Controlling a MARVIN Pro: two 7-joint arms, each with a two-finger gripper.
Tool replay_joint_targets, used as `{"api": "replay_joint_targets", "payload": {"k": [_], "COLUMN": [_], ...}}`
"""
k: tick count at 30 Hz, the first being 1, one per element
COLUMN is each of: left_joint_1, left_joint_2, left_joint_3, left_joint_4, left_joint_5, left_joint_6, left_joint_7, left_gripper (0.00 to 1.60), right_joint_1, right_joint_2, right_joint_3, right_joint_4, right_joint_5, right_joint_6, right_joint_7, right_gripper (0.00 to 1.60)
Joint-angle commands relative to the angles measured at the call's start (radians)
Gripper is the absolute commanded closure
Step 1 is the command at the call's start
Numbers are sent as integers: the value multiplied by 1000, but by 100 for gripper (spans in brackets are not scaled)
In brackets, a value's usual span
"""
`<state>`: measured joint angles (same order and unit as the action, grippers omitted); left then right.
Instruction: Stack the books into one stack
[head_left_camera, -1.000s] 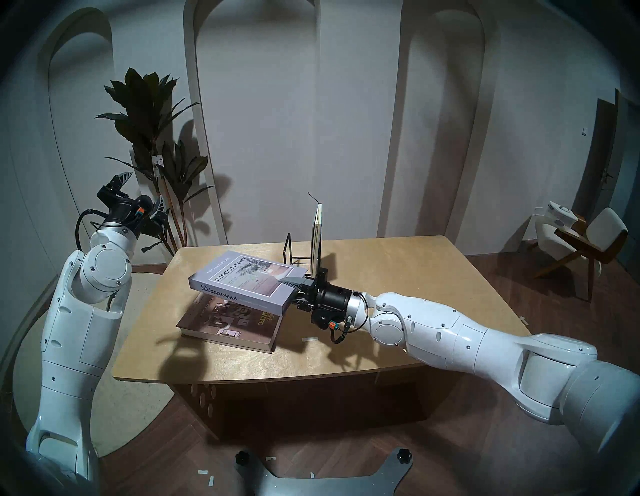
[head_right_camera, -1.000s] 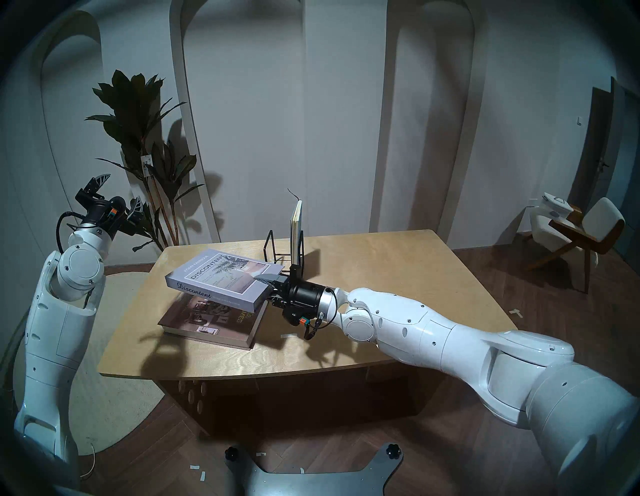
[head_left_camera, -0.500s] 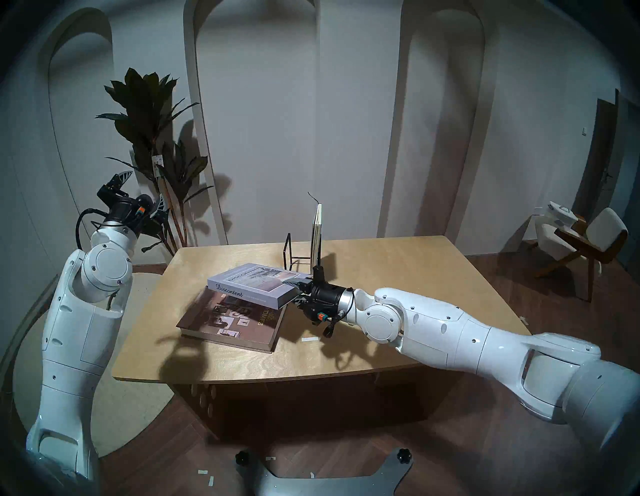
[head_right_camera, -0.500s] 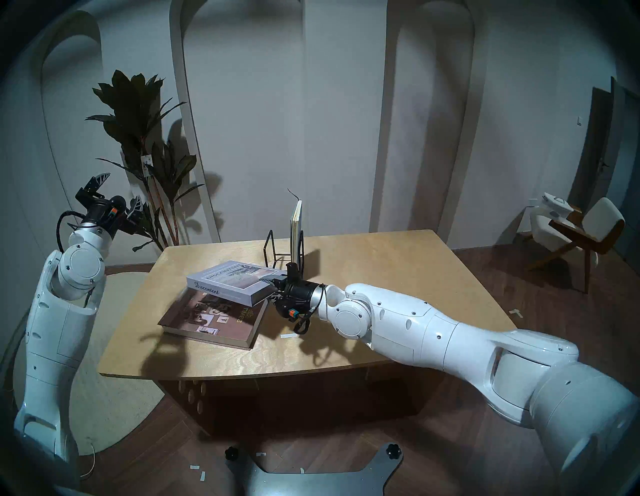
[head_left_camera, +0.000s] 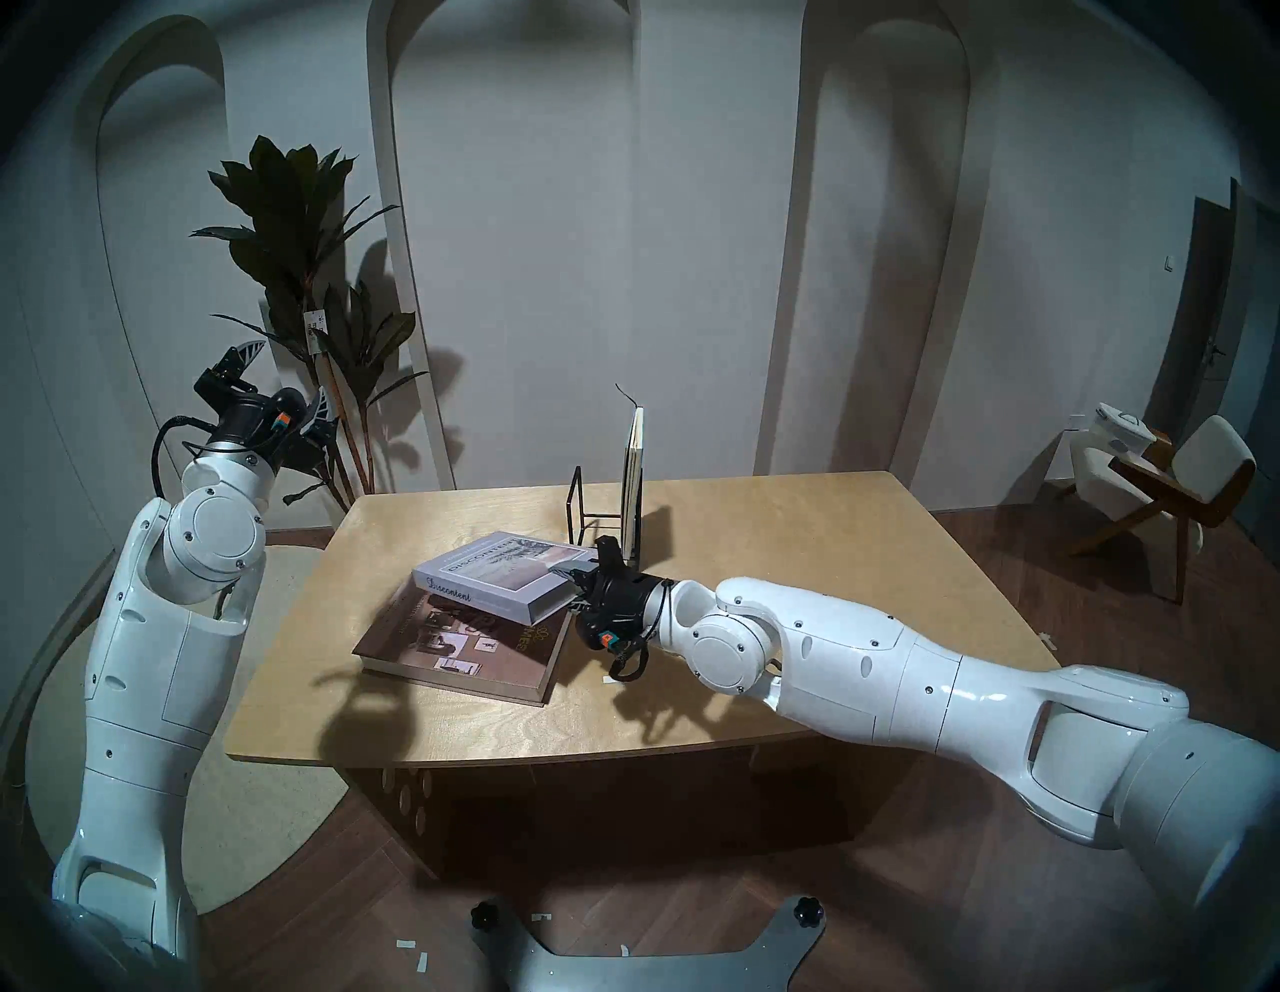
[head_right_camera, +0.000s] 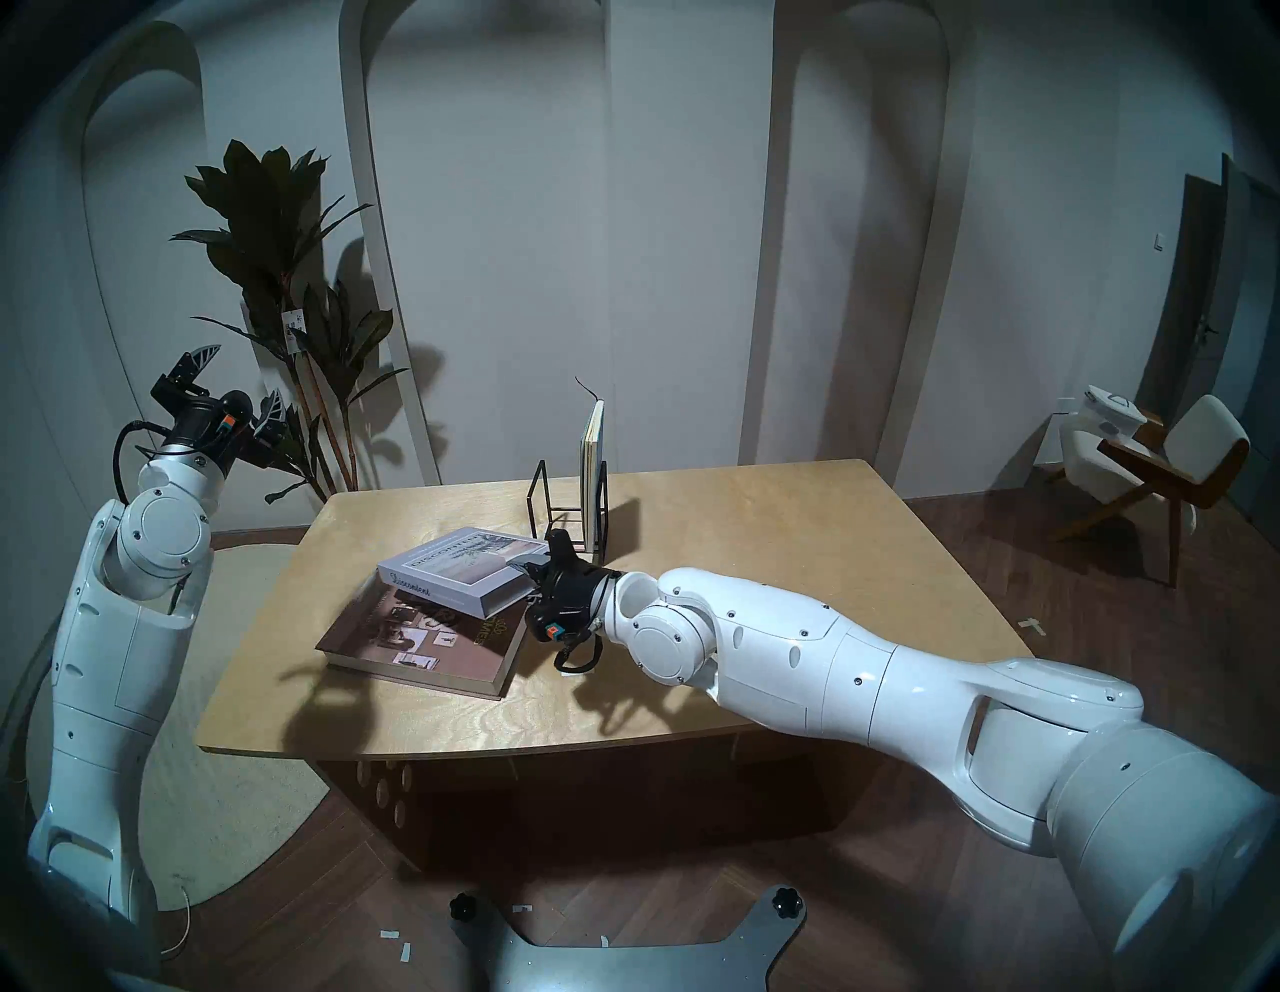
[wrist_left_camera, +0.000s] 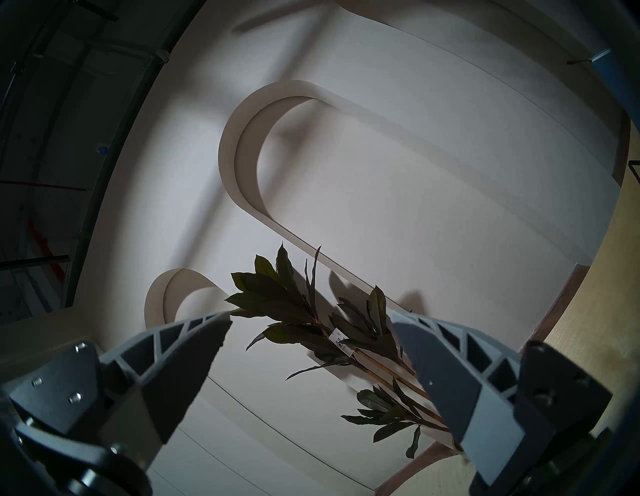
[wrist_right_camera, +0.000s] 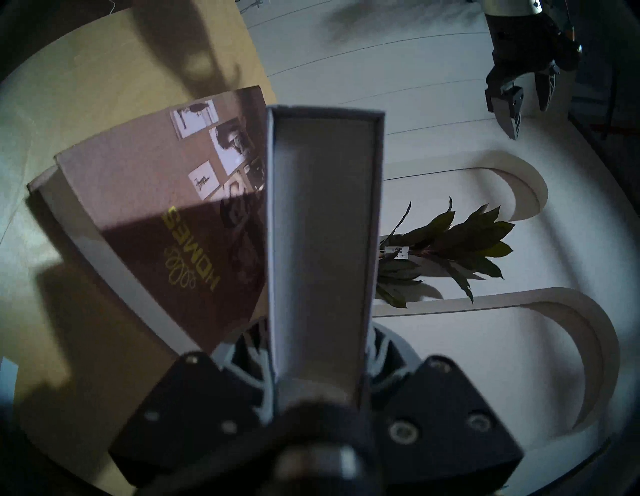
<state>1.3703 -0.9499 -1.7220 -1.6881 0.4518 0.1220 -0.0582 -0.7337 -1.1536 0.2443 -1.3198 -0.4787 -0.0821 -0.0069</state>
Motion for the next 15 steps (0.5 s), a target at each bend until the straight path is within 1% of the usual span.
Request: {"api": "replay_joint_targets", "payload": {"k": [1, 2, 3, 4, 5, 7, 9, 10, 11, 13, 15], "left_joint_1": [-27, -27, -27, -28, -28, -28, -28, -28, -28, -28, -28], "left_joint_2": [2, 2, 2, 2, 2, 2, 2, 2, 2, 2, 2], "left_joint_3": [-3, -3, -3, -3, -3, -3, -3, -3, -3, -3, -3], "left_joint_4": [-12, -12, -12, -12, -12, -12, -12, -12, -12, -12, -12], "left_joint_5": [-1, -1, -1, -1, -1, -1, -1, -1, -1, -1, -1], "left_joint_6": [-2, -2, -2, -2, -2, -2, -2, -2, -2, -2, -2], "left_joint_7": [6, 6, 6, 6, 6, 7, 7, 7, 7, 7, 7], "left_gripper": [0, 0, 0, 0, 0, 0, 0, 0, 0, 0, 0], "right_joint_1": [-5, -7, -11, -13, -14, -14, -23, -28, -28, -36, -38], "right_joint_2": [-26, -24, -23, -16, -12, -8, 24, 33, 33, 59, 59], "right_joint_3": [2, 1, 3, -3, -3, -6, -8, -6, -6, -6, -2], "right_joint_4": [-66, -71, -75, -81, -82, -85, -135, -154, -154, -198, -197], "right_joint_5": [-12, -15, -3, -10, 2, 1, 26, 38, 38, 51, 62], "right_joint_6": [37, 40, 48, 62, 61, 58, 55, 56, 56, 72, 69], "right_joint_7": [-17, -19, -6, 2, 19, 21, 61, 72, 72, 99, 107], "right_gripper": [160, 160, 160, 160, 160, 160, 160, 160, 160, 160, 160]}}
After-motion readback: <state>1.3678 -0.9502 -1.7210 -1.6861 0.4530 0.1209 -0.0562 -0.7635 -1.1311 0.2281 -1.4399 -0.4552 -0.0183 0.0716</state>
